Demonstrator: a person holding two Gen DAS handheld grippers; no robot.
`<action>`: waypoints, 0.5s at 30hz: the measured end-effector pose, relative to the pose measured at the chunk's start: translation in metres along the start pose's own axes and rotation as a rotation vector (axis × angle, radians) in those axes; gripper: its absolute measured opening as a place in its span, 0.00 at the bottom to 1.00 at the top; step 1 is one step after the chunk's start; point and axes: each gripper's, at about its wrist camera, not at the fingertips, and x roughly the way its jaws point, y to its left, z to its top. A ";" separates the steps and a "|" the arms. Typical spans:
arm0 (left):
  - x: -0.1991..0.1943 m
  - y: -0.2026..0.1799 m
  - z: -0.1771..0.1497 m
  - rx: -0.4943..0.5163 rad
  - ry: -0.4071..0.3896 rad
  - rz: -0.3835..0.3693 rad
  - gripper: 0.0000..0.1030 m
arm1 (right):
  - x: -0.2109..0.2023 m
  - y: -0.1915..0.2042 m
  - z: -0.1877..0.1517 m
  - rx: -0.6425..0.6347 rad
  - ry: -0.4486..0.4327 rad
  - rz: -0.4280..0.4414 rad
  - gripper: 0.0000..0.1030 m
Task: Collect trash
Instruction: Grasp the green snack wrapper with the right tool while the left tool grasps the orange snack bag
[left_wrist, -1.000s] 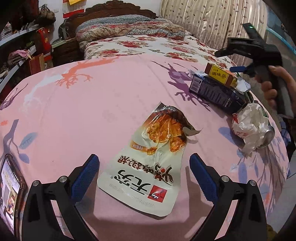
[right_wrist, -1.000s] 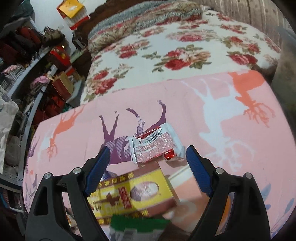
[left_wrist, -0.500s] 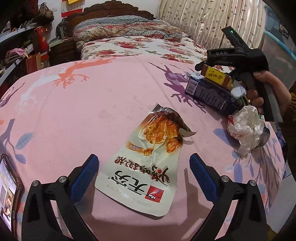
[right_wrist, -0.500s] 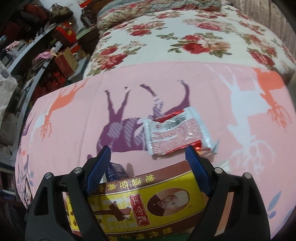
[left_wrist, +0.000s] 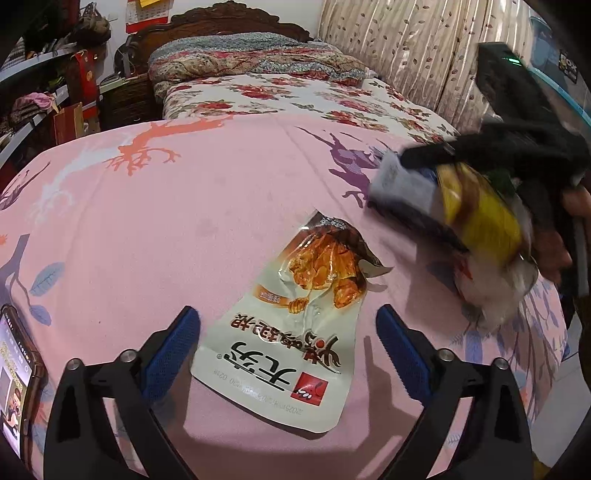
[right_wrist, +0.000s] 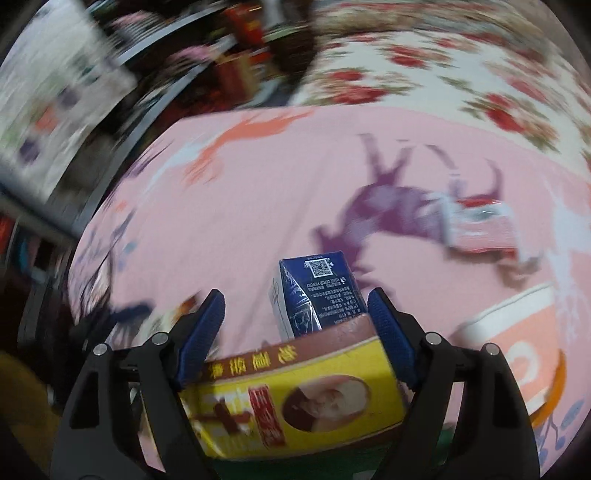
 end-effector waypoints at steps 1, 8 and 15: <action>0.000 0.001 0.000 -0.002 -0.002 0.001 0.82 | -0.001 0.007 -0.004 -0.019 0.008 0.025 0.77; -0.004 0.001 -0.001 -0.008 -0.025 -0.019 0.55 | -0.064 0.015 -0.028 0.044 -0.190 0.063 0.78; -0.009 -0.013 -0.003 0.051 -0.058 -0.021 0.27 | -0.103 0.049 -0.087 0.033 -0.271 0.198 0.77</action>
